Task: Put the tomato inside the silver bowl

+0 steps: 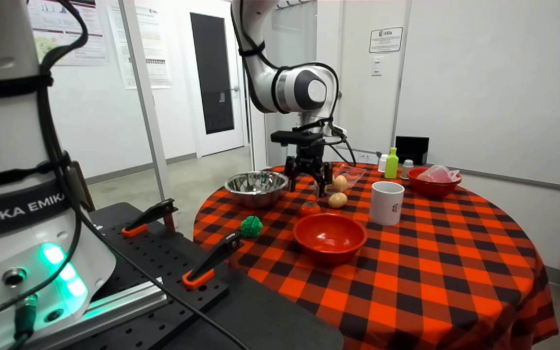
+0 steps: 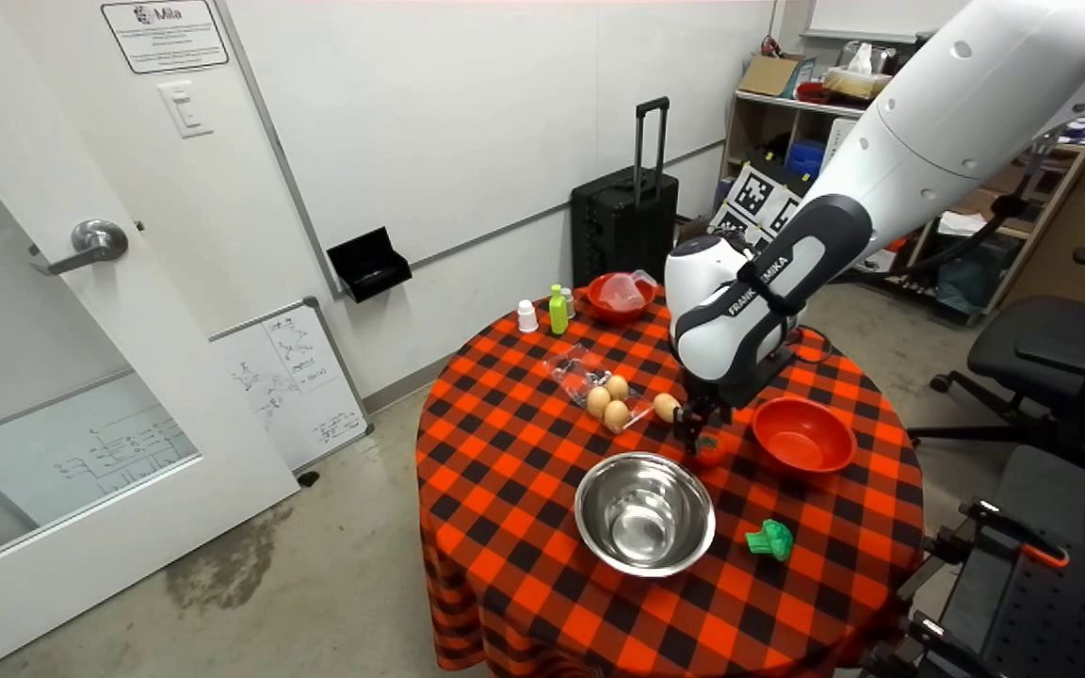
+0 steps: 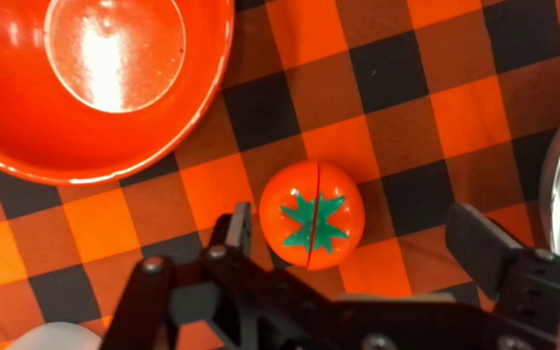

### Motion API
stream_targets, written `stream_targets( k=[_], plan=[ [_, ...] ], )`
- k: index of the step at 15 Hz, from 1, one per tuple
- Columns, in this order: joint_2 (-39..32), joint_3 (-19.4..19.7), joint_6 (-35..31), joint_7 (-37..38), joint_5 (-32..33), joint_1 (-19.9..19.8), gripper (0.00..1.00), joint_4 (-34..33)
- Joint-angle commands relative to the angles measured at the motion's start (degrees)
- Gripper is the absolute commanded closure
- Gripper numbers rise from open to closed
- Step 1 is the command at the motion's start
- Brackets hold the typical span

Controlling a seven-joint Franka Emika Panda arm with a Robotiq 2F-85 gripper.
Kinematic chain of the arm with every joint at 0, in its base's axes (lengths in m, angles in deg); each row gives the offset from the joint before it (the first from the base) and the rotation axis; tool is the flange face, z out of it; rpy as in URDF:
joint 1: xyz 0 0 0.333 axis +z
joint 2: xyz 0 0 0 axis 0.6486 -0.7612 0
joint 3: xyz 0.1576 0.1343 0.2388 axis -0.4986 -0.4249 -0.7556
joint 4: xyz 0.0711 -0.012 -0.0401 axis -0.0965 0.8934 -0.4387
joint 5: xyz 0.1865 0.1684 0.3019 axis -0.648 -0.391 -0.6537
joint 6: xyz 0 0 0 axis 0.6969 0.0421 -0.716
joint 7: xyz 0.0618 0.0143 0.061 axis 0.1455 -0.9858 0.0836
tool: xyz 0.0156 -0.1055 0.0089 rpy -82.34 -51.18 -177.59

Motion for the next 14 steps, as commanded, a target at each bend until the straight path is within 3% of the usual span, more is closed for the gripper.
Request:
stream_targets(
  k=[1, 13, 14],
  plan=[
    [-2.60, 0.41, 1.91, 1.03, 0.06, -0.08, 0.00, -3.06],
    [-7.55, -0.43, 2.49, -0.14, -1.08, -2.11, 0.00, -7.36],
    [-7.78, -0.47, 2.50, -0.23, -1.17, -2.21, 0.15, -7.51]
  ],
)
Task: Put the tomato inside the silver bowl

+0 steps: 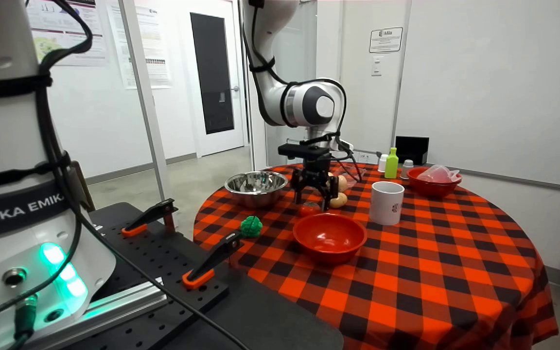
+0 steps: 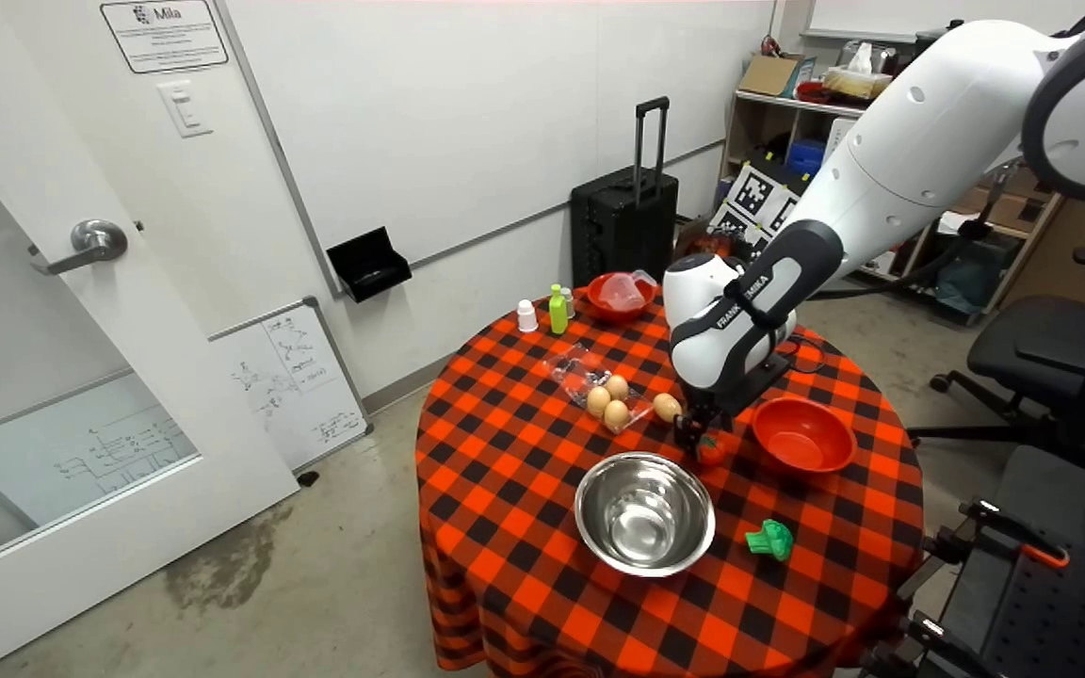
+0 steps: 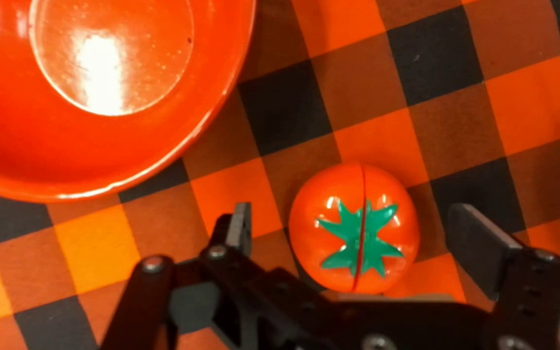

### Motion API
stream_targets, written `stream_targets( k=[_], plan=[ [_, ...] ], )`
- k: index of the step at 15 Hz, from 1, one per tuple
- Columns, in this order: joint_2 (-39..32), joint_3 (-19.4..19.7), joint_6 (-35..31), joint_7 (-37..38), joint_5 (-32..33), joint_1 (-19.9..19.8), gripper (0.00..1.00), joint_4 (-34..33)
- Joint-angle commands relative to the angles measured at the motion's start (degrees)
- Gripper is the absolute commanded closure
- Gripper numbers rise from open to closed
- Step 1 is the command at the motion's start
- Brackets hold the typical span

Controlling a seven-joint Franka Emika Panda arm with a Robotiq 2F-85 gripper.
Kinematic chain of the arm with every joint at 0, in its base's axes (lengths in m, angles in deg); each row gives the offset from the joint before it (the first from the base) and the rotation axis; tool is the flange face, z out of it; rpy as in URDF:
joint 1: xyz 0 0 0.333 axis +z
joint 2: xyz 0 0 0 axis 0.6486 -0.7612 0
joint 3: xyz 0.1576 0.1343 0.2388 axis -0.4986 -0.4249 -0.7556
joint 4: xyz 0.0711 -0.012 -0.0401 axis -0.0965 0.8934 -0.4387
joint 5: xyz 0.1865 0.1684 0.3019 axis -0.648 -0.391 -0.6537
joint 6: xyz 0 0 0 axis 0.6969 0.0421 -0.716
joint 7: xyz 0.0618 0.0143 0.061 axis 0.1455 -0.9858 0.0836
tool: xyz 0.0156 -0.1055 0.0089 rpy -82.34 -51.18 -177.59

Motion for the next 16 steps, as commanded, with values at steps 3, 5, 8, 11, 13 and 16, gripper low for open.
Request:
stream_targets(
  k=[3, 5, 8, 11, 13, 16],
  plan=[
    [-1.82, -0.66, 1.45, -0.27, -1.02, -0.69, 0.40, -2.27],
    [-1.72, -0.58, 1.36, 0.02, -1.06, -0.57, 0.56, -2.00],
    [-1.13, -0.36, 1.23, 0.49, -1.01, -0.29, 0.62, -1.40],
    [0.81, 0.01, 0.51, 1.03, -0.38, 0.60, 0.62, 0.42],
    [2.78, 0.52, 0.59, 1.24, 0.71, 1.74, 0.62, 1.49],
    [6.19, 1.48, 0.70, 2.19, 2.87, 4.05, 0.62, 3.44]
  ],
)
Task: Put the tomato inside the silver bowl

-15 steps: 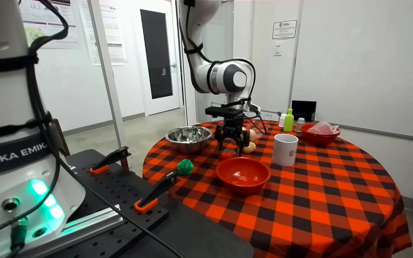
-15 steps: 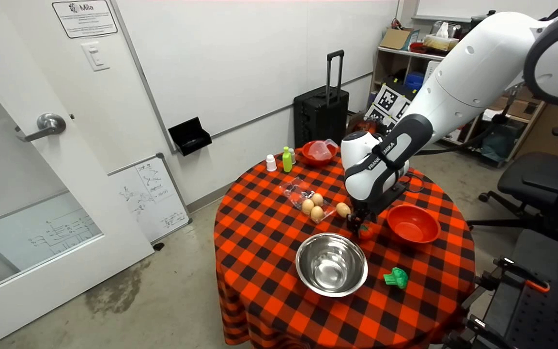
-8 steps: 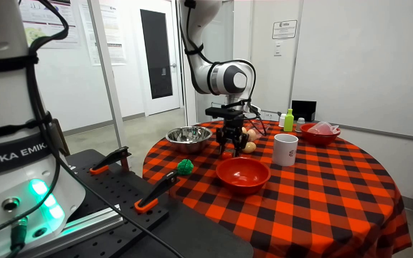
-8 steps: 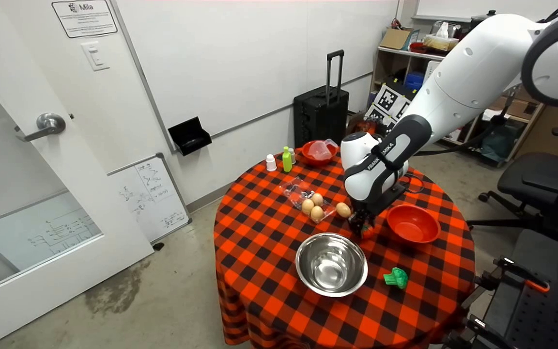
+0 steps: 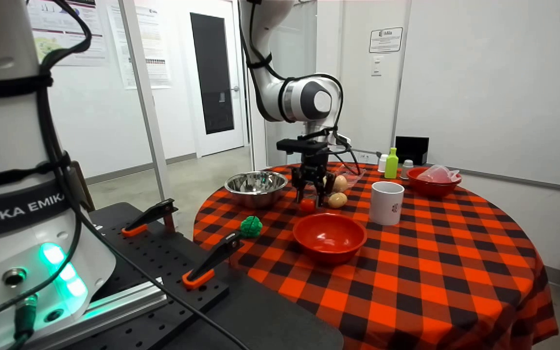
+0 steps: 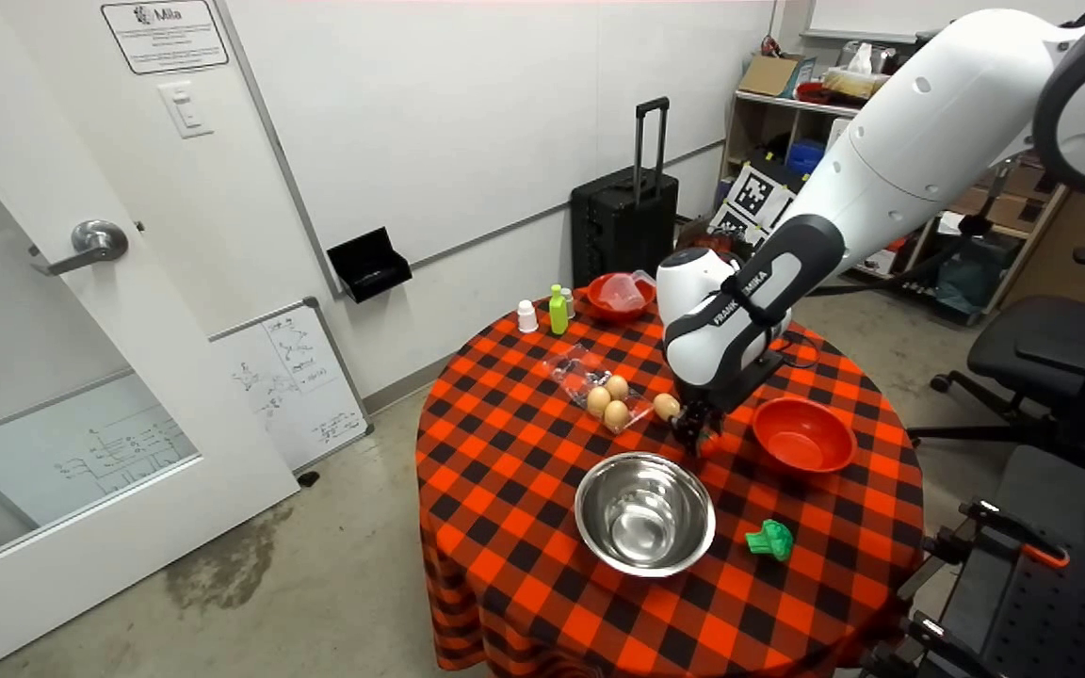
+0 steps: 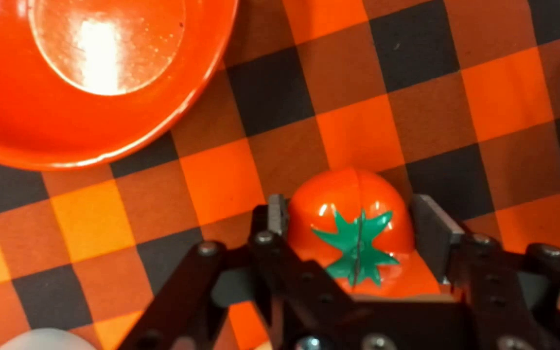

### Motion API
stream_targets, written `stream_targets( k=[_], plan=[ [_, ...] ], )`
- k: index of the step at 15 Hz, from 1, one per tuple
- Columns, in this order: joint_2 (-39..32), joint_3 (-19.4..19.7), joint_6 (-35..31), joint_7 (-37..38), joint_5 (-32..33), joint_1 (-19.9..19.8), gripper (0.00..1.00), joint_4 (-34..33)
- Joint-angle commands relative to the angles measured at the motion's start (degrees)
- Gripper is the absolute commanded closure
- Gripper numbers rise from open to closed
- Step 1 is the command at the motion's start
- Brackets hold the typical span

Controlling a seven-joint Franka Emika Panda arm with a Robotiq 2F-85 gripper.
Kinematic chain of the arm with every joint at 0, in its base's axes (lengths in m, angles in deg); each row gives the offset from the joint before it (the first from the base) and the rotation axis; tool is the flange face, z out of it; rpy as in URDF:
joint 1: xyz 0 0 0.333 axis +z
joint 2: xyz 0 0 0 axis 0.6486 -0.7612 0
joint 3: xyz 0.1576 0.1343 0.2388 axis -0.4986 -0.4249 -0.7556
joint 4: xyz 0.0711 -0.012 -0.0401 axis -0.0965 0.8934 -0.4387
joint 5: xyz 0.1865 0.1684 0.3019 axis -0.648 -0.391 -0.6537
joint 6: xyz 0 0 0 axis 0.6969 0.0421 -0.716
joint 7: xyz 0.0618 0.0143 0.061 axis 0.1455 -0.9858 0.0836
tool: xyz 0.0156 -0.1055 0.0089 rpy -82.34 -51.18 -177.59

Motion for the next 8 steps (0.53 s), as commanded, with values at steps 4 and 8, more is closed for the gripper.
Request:
stream_targets(
  k=[4, 8],
  plan=[
    [9.63, 3.12, 1.56, 5.10, 7.41, 6.80, 0.62, 5.46],
    [13.10, 0.59, 2.05, 0.89, 10.57, 7.32, 0.62, 6.53]
  ],
)
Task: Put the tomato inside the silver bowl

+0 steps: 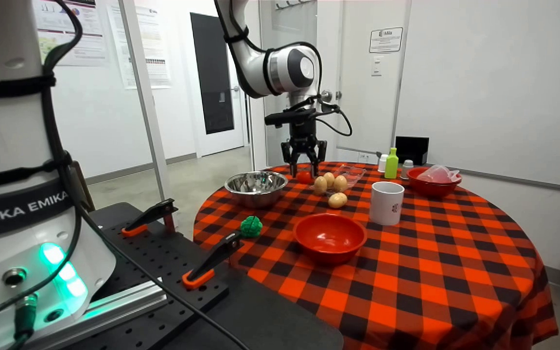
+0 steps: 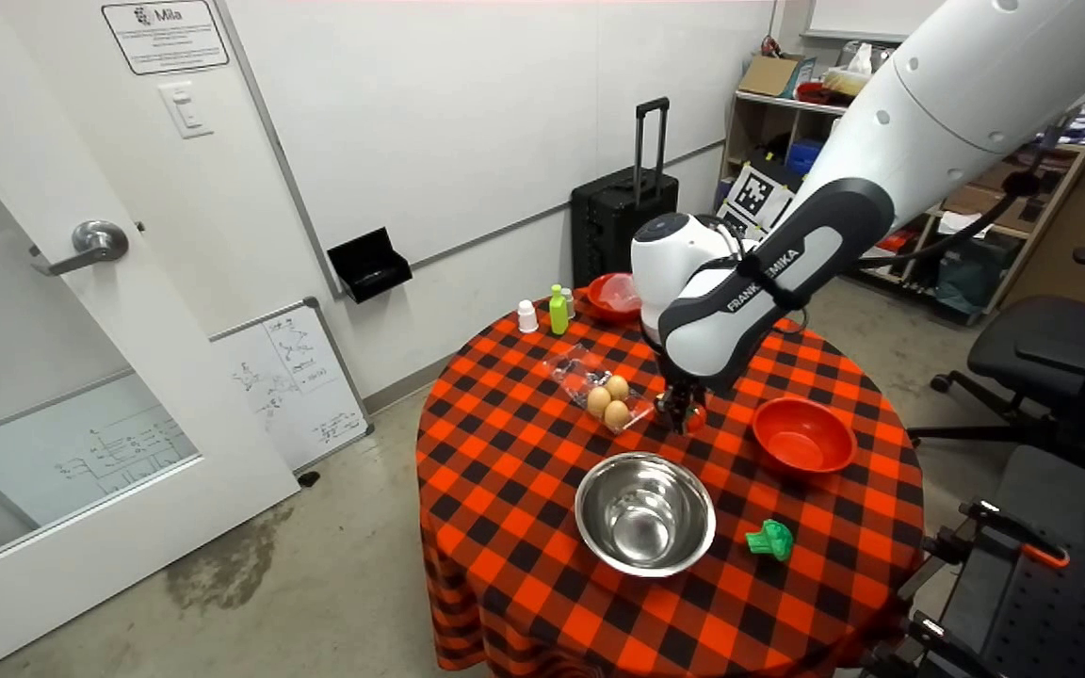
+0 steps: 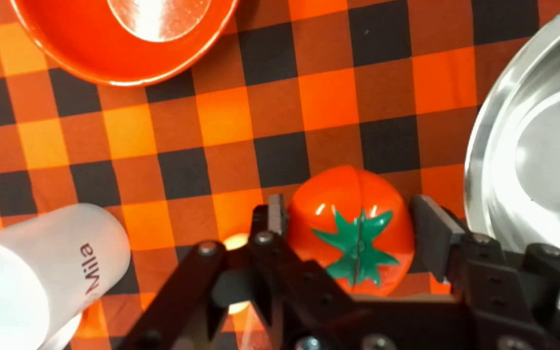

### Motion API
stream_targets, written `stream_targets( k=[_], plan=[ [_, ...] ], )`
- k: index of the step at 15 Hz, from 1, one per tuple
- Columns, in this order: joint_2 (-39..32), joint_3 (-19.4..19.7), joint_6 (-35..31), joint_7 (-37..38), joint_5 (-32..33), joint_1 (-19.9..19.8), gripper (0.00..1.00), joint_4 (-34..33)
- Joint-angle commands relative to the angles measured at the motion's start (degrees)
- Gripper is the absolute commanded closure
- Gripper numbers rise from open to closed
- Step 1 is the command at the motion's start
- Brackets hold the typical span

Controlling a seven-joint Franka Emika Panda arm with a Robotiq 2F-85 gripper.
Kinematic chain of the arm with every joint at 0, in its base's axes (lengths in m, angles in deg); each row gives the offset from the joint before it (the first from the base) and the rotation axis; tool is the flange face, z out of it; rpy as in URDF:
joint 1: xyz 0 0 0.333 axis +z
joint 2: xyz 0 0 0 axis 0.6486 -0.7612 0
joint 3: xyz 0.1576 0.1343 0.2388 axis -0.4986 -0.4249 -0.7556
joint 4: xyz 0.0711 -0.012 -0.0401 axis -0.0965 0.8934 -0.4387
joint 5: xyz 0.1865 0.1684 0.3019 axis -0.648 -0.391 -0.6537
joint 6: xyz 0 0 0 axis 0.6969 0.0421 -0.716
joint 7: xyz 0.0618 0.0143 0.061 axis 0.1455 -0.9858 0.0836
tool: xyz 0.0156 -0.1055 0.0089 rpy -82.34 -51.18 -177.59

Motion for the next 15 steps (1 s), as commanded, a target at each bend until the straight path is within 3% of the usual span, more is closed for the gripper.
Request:
stream_targets(
  k=[1, 8, 15],
  plan=[
    [4.42, -2.14, 0.15, -4.52, 2.53, 0.20, 0.62, 2.85],
    [7.23, -6.55, -0.32, -14.71, 2.21, -0.84, 0.62, 4.92],
    [5.40, -14.51, -1.26, -30.88, -1.06, -3.99, 0.62, 5.58]
  ],
)
